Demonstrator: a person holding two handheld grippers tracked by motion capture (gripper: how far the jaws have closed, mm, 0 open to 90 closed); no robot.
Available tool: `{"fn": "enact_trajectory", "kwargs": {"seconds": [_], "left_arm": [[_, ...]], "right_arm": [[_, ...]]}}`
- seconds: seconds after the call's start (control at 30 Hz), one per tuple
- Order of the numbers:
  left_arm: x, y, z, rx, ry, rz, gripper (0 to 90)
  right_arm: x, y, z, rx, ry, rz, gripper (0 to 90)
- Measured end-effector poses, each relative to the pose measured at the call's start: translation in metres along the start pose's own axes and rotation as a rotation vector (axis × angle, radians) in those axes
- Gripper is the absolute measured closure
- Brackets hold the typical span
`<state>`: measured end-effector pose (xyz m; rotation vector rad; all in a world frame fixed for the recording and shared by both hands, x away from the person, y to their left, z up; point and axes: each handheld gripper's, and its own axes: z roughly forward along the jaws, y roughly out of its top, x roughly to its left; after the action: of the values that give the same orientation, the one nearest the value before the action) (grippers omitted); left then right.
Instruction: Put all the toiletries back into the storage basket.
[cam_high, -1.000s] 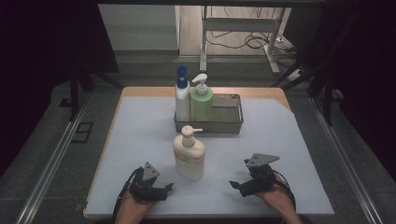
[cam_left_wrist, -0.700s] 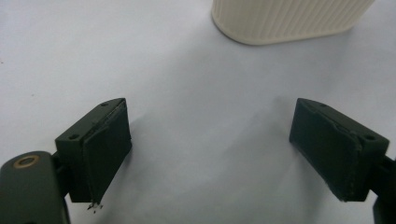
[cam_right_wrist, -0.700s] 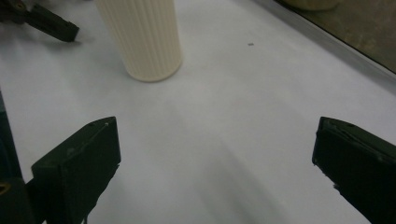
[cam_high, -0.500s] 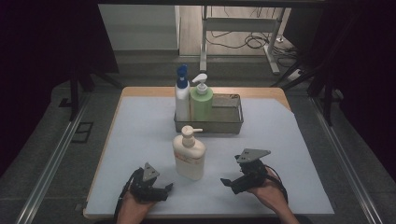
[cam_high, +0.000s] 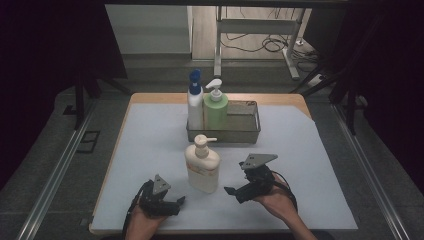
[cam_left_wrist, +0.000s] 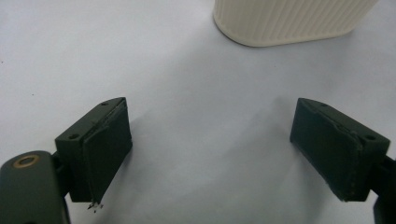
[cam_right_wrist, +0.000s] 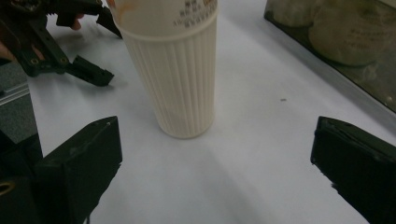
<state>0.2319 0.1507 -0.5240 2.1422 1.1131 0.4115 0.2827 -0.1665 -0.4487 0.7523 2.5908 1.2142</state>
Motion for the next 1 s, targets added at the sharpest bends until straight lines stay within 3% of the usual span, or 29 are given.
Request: {"fn": "enact_trajectory", "kwargs": {"seconds": [0.47, 0.53, 1.0], "left_arm": [[0.0, 0.0, 0.0, 0.0, 0.0, 0.0, 12.4], [0.0, 0.0, 0.0, 0.0, 0.0, 0.0, 12.4], [0.0, 0.0, 0.0, 0.001, 0.0, 0.0, 12.4]], "right_arm": [[0.013, 0.03, 0.01, -0.015, 0.016, -0.044, 6.3], [0.014, 0.034, 0.012, -0.03, 0.04, -0.045, 6.3], [0.024, 0.058, 0.028, -0.035, 0.025, -0.061, 13.7]]}}
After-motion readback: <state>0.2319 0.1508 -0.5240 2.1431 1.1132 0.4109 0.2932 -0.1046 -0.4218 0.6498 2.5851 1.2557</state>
